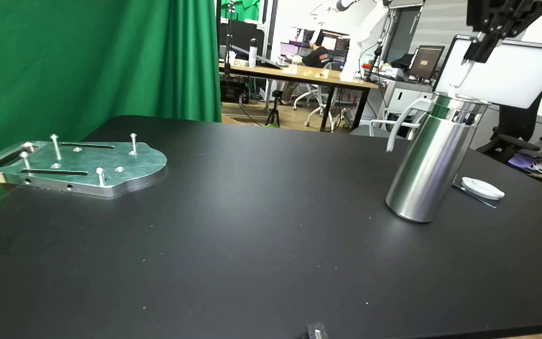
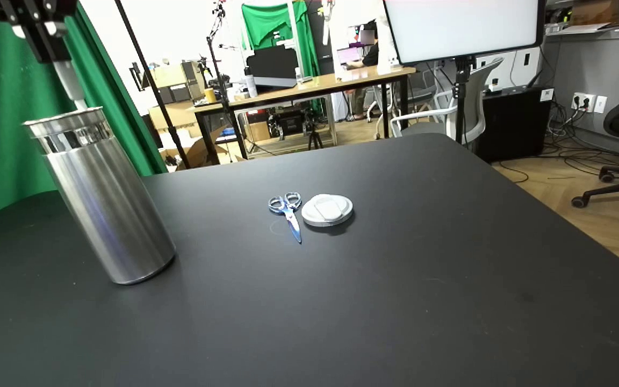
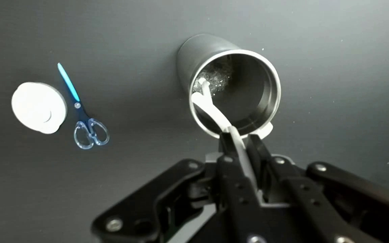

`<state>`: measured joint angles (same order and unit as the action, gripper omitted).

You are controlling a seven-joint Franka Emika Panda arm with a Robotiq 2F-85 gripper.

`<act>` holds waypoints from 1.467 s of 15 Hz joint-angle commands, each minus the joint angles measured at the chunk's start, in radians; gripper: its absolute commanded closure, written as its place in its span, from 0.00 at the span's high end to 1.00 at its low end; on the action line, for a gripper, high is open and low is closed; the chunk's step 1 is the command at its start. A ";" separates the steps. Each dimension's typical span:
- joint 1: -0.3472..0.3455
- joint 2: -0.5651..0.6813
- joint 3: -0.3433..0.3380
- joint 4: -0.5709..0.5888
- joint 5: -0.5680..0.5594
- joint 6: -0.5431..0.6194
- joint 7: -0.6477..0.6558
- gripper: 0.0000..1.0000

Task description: Move the brush inside the flask up and down

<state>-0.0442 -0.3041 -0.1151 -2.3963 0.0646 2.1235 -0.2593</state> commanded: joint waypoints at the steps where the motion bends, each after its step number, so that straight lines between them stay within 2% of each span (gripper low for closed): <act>1: -0.018 -0.073 -0.009 0.068 -0.036 -0.054 -0.008 0.04; 5: -0.019 -0.125 -0.024 0.099 -0.027 -0.066 -0.022 0.04; 8: -0.008 -0.130 -0.033 0.073 0.006 -0.040 -0.020 0.04; 17: 0.013 0.026 -0.014 -0.030 0.062 0.002 -0.006 0.04; 22: 0.005 0.060 0.001 0.000 0.043 0.018 0.004 0.04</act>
<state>-0.0341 -0.2547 -0.1216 -2.4198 0.1176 2.1454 -0.2758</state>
